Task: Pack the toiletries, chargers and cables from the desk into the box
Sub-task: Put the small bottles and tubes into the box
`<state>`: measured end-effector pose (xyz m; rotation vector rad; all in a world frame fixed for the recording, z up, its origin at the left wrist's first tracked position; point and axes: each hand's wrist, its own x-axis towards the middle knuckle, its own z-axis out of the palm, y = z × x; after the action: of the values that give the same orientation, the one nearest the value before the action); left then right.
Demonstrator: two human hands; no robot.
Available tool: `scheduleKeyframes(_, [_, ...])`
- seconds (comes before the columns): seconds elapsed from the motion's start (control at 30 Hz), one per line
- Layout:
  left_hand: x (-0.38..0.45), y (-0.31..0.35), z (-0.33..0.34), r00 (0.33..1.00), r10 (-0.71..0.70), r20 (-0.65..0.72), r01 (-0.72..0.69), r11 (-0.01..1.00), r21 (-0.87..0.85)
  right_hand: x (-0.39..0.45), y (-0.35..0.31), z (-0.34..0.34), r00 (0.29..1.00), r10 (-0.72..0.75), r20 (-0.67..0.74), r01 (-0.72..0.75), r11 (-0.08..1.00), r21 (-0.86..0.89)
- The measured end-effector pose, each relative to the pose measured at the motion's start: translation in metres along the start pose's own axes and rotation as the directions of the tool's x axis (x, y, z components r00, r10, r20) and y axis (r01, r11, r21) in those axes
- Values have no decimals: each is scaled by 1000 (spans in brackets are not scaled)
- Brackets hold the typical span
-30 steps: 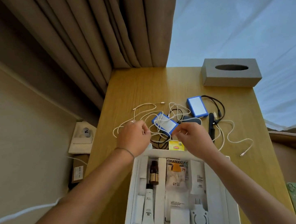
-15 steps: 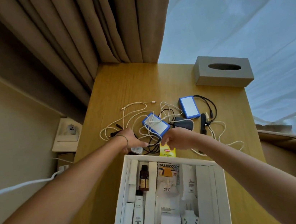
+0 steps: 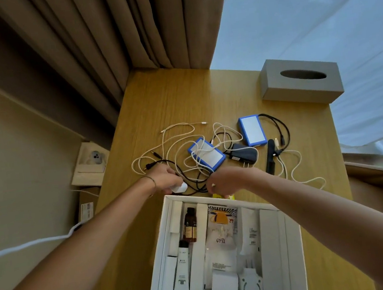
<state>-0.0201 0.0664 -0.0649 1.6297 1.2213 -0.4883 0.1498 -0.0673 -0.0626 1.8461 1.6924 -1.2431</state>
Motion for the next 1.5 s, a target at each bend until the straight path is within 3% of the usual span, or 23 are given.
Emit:
scheduleKeyframes(0.17, [-28, 2, -18, 995, 81, -55, -95, 923, -373, -5, -3, -1, 990, 49, -131, -44, 998, 34])
scheduleKeyframes(0.23, [-46, 6, -23, 991, 135, -20, -120, 792, -599, -10, -3, 0, 980, 73, -187, -63, 996, 59])
scheduleKeyframes(0.33, [-68, 14, -29, 969, 246, -34, -166, 540, -825, -20, 2, 1, 941, 161, -298, -83, 963, 258])
scheduleKeyframes(0.43, [-87, 23, -28, 929, 371, -1, -136, 340, -931, -40, 5, -1, 873, 243, -424, -51, 908, 417])
scheduleKeyframes(0.53, [-104, 29, -20, 896, 443, 33, -97, 267, -959, -70, 1, -2, 768, 321, -554, 56, 828, 558])
scheduleKeyframes(0.67, [-121, 29, -10, 885, 466, 16, -144, 305, -941, -114, -18, 5, 686, 392, -613, 267, 648, 713])
scheduleKeyframes(0.77, [-134, 25, -6, 875, 485, -3, -206, 366, -908, -143, -39, 22, 691, 363, -625, 449, 462, 765])
scheduleKeyframes(0.83, [-142, 22, -5, 861, 509, -19, -259, 404, -877, -154, -52, 41, 723, 330, -607, 465, 417, 781])
scheduleKeyframes(1.1, [-166, 8, 2, 845, 532, -56, -464, 678, -570, -139, -74, 139, 813, 387, -434, 172, 553, 815])
scheduleKeyframes(1.33, [-170, 0, 11, 841, 540, -18, -530, 818, -224, -109, -75, 178, 780, 491, -388, 60, 559, 827])
scheduleKeyframes(1.5, [-170, -7, 23, 852, 522, 31, -521, 853, -35, -100, -82, 185, 703, 474, -530, -143, 825, 547])
